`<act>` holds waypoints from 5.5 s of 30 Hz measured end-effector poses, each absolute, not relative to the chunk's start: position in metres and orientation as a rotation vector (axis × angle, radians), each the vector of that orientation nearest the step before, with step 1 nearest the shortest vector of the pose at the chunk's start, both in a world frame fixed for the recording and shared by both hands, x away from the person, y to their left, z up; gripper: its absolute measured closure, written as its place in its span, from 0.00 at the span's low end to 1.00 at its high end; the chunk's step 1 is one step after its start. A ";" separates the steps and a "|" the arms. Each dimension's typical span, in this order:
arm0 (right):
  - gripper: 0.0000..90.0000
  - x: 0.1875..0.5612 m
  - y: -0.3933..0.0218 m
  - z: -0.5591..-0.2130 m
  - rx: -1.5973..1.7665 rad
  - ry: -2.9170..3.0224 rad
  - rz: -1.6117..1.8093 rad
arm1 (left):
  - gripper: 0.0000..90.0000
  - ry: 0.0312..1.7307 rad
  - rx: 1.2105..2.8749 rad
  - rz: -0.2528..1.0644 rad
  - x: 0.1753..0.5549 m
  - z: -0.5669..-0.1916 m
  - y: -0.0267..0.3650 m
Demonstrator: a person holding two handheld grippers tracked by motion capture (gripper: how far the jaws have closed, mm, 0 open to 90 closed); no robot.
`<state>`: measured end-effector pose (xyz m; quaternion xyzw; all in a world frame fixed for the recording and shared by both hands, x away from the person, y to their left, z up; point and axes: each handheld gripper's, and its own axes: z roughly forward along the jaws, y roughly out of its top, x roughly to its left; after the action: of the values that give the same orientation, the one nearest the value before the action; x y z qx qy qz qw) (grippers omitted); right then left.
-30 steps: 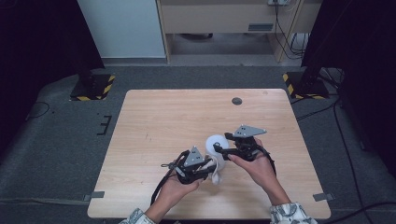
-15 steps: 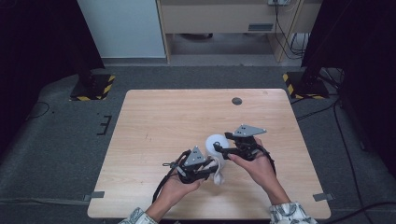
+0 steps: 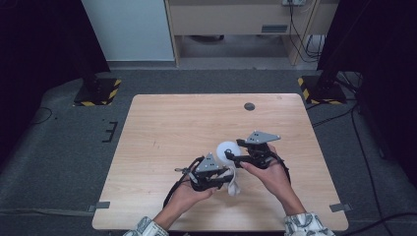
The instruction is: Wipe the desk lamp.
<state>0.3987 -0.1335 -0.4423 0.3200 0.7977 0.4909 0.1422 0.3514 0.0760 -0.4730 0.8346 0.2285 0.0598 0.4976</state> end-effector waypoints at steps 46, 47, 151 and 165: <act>0.34 0.406 -0.134 -0.445 0.939 2.299 1.453 | 0.77 0.642 2.108 0.246 0.354 -0.487 0.088; 0.34 0.407 -0.133 -0.445 0.943 2.297 1.457 | 0.77 0.644 2.108 0.256 0.353 -0.486 0.088; 0.48 0.341 -0.185 -0.521 1.013 2.552 1.069 | 0.07 0.691 1.961 0.322 0.379 -0.475 0.109; 0.80 0.344 -0.185 -0.519 0.972 2.646 1.126 | 0.05 0.669 1.971 0.308 0.401 -0.471 0.083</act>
<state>0.3445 -0.1850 -0.5186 0.3197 0.8705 0.3705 0.0529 0.4015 0.0832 -0.4709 0.8136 0.2759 0.1270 0.4959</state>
